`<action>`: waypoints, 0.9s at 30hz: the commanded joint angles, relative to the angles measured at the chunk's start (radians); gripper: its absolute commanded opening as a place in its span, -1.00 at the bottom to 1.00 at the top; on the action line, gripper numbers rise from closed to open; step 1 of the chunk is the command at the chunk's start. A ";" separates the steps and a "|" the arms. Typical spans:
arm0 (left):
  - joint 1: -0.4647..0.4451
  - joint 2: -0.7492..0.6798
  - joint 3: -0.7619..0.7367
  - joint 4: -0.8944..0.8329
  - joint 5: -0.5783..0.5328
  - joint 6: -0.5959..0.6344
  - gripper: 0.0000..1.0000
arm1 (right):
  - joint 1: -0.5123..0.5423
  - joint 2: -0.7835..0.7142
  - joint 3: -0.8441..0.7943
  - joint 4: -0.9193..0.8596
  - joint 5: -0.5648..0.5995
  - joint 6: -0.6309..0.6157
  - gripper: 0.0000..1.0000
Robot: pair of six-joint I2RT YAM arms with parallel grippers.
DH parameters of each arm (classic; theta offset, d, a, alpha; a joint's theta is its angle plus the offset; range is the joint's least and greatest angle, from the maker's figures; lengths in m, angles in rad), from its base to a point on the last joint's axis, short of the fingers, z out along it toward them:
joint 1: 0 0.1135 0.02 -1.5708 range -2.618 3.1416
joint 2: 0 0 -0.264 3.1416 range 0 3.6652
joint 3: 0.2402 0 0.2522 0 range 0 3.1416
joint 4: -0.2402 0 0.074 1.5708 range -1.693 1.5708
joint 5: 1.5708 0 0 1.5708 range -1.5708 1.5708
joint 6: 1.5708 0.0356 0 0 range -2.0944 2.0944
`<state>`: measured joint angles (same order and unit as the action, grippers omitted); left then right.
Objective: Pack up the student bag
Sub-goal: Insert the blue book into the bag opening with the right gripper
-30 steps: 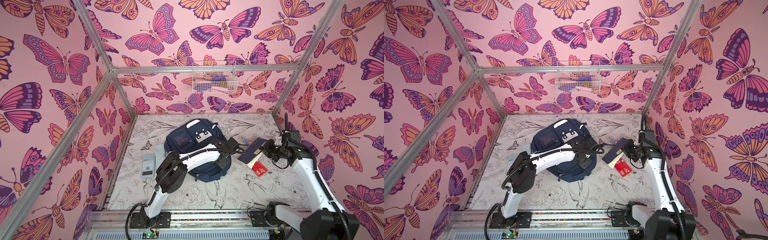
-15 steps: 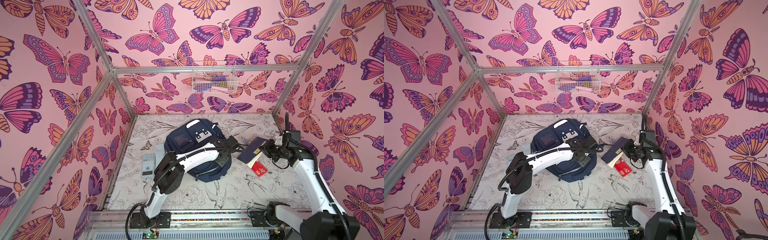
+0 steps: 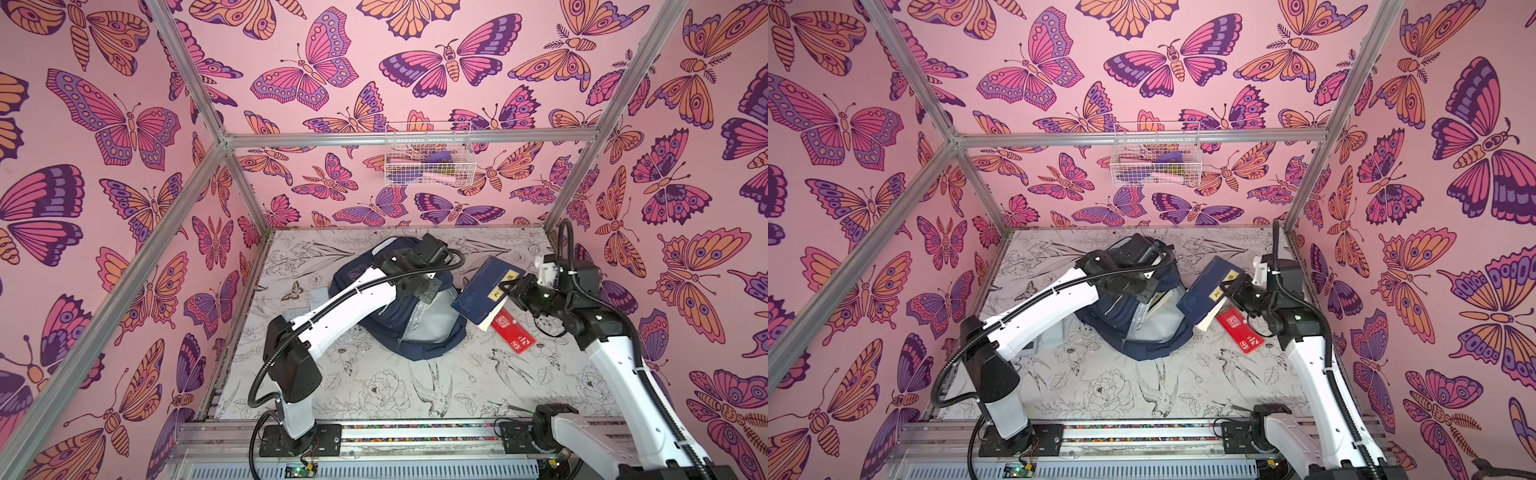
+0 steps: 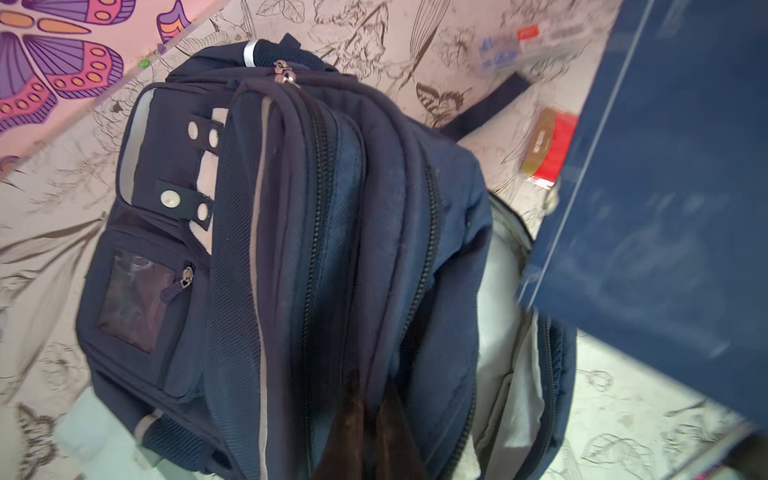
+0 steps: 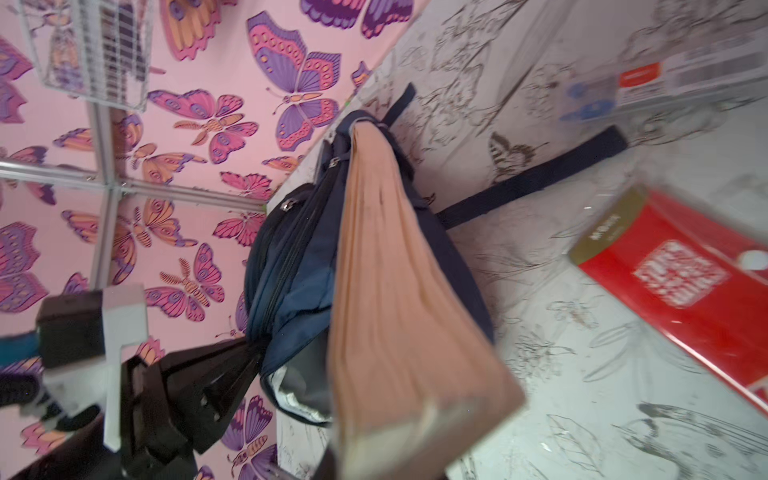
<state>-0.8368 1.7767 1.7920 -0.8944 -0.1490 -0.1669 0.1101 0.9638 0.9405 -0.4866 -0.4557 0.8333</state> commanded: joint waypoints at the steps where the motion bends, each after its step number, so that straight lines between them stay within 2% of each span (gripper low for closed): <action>1: 0.042 -0.095 -0.037 0.118 0.117 -0.059 -1.00 | 0.120 -0.016 -0.047 0.145 0.040 0.090 -1.00; 5: 0.085 -0.116 -0.070 0.162 0.221 -0.103 -1.00 | 0.246 -0.001 -0.104 0.211 0.122 0.138 -1.00; 11: 0.091 -0.128 -0.083 0.193 0.274 -0.109 -1.00 | 0.264 0.037 -0.193 0.373 0.145 0.201 -1.00; 20: 0.093 -0.123 -0.080 0.196 0.320 -0.102 -1.00 | 0.339 0.212 -0.199 0.651 0.193 0.285 -1.00; 27: 0.092 -0.116 -0.079 0.199 0.342 -0.099 -1.00 | 0.421 0.371 -0.158 0.714 0.271 0.318 -1.00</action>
<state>-0.7395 1.6993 1.7008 -0.7849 0.1246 -0.2531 0.4980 1.2819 0.7437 0.1024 -0.2264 1.1046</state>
